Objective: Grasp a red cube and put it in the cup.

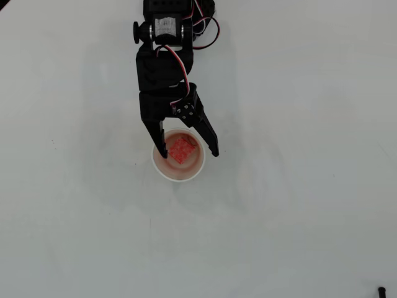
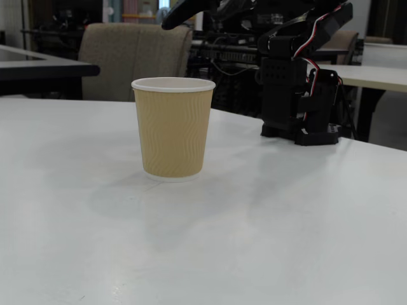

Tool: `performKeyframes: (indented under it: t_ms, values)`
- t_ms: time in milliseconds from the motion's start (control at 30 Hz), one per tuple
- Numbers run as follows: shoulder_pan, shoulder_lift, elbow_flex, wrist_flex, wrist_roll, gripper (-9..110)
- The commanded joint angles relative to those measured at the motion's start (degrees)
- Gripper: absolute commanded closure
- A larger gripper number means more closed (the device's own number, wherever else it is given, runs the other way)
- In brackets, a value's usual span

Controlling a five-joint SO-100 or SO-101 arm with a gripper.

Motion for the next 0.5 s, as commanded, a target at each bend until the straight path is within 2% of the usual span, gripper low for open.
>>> performKeyframes:
  t_ms: [0,167,467]
  values:
    - [0.35,1.32,-0.44,-1.49,0.44,67]
    - [0.7,1.67,-0.18,-2.46,1.41,67]
    - [2.11,4.92,1.85,-2.81,6.94,79]
